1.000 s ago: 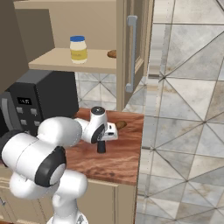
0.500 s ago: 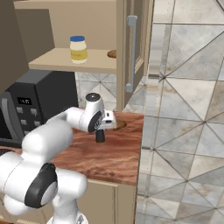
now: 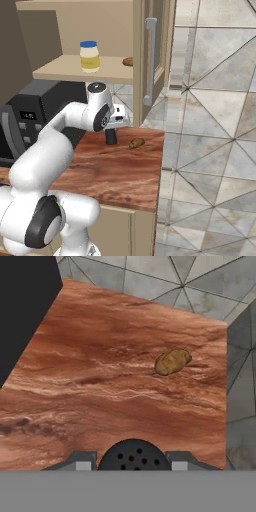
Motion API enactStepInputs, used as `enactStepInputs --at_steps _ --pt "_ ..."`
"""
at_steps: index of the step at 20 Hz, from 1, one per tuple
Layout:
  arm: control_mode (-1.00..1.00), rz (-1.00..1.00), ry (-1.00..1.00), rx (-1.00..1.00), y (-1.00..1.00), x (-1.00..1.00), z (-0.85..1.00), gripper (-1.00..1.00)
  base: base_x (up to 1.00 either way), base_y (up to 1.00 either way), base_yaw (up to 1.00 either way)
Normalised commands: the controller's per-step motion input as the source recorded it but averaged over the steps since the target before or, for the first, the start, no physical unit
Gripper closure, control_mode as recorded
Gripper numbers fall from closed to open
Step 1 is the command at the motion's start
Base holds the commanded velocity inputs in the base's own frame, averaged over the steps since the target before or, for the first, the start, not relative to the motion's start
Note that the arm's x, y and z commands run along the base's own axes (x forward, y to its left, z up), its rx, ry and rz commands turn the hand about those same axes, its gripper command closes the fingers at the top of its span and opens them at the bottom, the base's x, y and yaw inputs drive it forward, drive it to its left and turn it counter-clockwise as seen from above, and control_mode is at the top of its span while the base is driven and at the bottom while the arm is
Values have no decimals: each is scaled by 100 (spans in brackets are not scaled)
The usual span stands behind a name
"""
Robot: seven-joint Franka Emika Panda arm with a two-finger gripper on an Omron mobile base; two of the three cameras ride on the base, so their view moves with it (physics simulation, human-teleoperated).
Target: Pick the shaker and mayonnaise from the counter and place them in the cabinet.
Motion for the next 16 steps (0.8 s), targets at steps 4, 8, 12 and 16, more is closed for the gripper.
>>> enactStepInputs --at_steps 4,8,12,16 --pt "-100 0 0 0 0 0 95 100 0 0 0" --pt "-100 -1 -3 0 0 0 99 100 0 0 0" --pt "-100 -2 -4 0 1 0 90 100 0 0 0" --pt "-100 -2 -5 0 0 0 76 100 0 0 0"
